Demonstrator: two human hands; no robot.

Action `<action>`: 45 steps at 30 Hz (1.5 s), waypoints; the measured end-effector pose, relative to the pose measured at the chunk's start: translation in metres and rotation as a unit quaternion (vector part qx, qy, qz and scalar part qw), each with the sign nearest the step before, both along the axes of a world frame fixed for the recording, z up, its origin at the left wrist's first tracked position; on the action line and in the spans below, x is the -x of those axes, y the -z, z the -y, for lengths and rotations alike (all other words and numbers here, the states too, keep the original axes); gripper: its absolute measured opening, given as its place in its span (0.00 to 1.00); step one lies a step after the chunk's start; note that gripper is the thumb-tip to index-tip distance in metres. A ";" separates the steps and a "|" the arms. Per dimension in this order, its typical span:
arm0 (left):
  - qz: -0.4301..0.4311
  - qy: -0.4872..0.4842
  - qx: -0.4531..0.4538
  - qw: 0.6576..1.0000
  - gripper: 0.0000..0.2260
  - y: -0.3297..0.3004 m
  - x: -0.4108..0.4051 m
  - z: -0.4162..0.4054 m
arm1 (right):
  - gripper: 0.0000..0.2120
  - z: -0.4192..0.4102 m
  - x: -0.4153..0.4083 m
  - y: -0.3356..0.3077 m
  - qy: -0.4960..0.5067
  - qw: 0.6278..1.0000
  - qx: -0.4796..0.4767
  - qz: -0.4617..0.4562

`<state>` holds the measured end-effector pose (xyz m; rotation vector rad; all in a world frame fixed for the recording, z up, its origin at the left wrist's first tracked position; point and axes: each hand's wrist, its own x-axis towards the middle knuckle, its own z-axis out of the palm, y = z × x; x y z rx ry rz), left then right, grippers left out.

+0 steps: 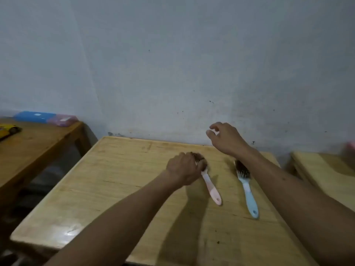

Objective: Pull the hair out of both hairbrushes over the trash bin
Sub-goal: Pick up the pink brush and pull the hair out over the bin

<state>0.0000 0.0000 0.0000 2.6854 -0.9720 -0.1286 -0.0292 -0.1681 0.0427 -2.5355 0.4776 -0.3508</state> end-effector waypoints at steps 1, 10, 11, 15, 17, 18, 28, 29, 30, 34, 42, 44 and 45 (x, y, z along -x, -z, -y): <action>-0.028 -0.005 -0.006 1.000 0.32 0.007 0.007 0.007 | 0.23 0.003 0.000 0.011 0.008 1.000 0.004 -0.002; -0.075 -0.042 -0.017 0.996 0.16 0.068 0.047 0.044 | 0.13 -0.003 0.001 0.075 0.049 0.990 -0.100 -0.085; -0.069 -0.044 -0.005 0.997 0.15 0.070 0.048 0.044 | 0.11 -0.005 0.001 0.079 0.056 0.988 -0.118 -0.083; -0.087 -0.057 0.071 0.992 0.15 0.072 0.051 0.029 | 0.17 -0.008 0.004 0.086 0.083 0.977 -0.194 -0.043; -0.087 -0.054 0.106 0.989 0.16 0.073 0.055 0.018 | 0.24 -0.008 0.007 0.084 0.093 0.965 -0.244 -0.017; -0.079 -0.045 0.118 0.989 0.17 0.073 0.058 0.013 | 0.27 -0.009 0.010 0.079 0.094 0.959 -0.266 -0.006; -0.273 -0.040 0.323 0.905 0.13 0.051 0.070 -0.062 | 0.13 -0.053 0.036 0.033 0.021 0.911 -0.411 0.039; -0.311 -0.048 0.356 0.880 0.13 0.051 0.067 -0.074 | 0.12 -0.063 0.037 0.031 0.001 0.912 -0.409 0.032; -0.337 -0.055 0.383 0.858 0.13 0.050 0.065 -0.088 | 0.11 -0.073 0.037 0.031 -0.020 0.914 -0.404 0.020; -0.362 -0.087 0.425 0.825 0.22 0.055 0.060 -0.149 | 0.10 -0.123 0.037 0.032 -0.124 0.909 -0.394 -0.063; -0.087 -0.145 0.268 0.949 0.28 0.081 0.063 -0.294 | 0.16 -0.222 0.027 0.053 -0.275 0.909 -0.304 -0.076; -0.063 -0.144 0.249 0.956 0.24 0.082 0.069 -0.327 | 0.13 -0.246 0.024 0.058 -0.311 0.906 -0.278 -0.071; -0.059 -0.144 0.241 0.958 0.22 0.083 0.073 -0.342 | 0.12 -0.259 0.024 0.061 -0.326 0.904 -0.267 -0.075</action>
